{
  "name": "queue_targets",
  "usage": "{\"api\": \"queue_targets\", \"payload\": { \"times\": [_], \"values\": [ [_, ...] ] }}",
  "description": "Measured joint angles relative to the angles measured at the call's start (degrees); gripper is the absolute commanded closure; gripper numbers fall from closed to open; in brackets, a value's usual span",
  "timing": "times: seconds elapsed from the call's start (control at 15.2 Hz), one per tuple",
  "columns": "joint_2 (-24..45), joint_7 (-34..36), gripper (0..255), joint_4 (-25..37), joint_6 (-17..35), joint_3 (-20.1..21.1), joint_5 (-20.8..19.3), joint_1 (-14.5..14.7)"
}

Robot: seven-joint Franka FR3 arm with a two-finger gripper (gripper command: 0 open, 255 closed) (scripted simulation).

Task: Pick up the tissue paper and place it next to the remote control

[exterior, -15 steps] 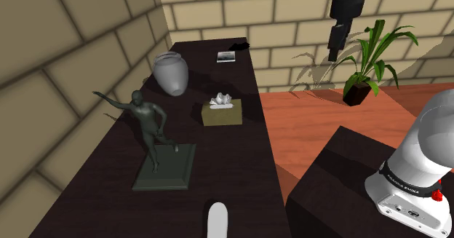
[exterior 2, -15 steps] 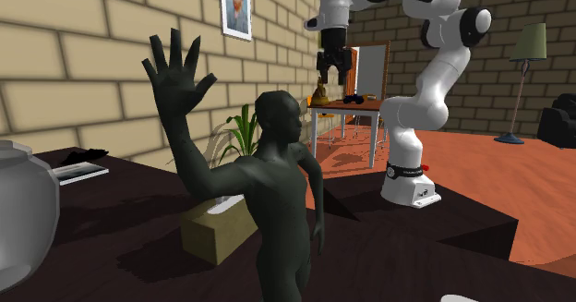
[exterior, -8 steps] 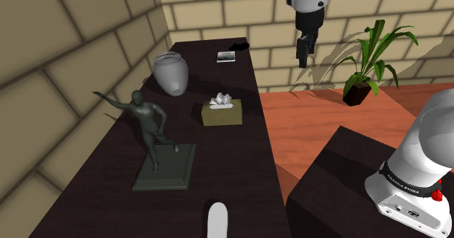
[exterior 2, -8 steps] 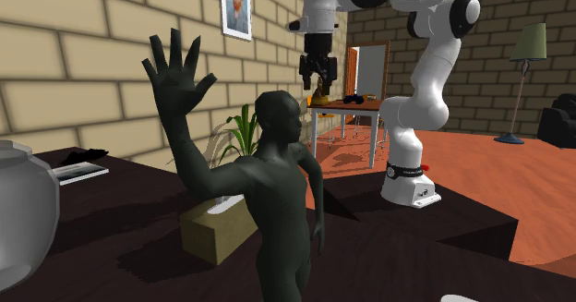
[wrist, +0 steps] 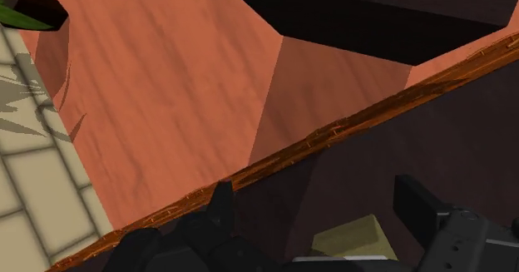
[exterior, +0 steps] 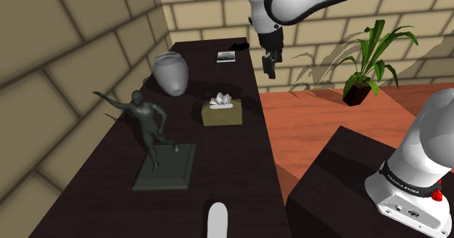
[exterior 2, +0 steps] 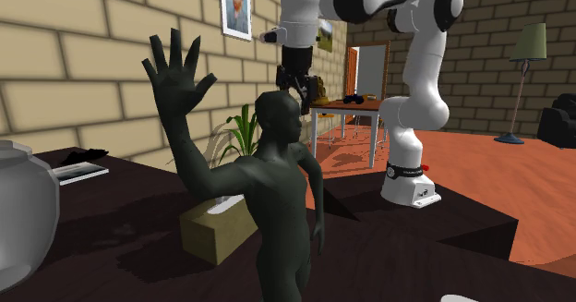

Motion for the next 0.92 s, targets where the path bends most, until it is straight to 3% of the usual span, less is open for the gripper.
{"api": "queue_targets", "payload": {
  "times": [0.53,0.92],
  "values": [
    [18.64,5.05,0,14.26,-0.79,4.18,-9.84,3.30],
    [33.77,7.02,0,27.91,-3.77,4.78,-17.85,7.93]
  ]
}}
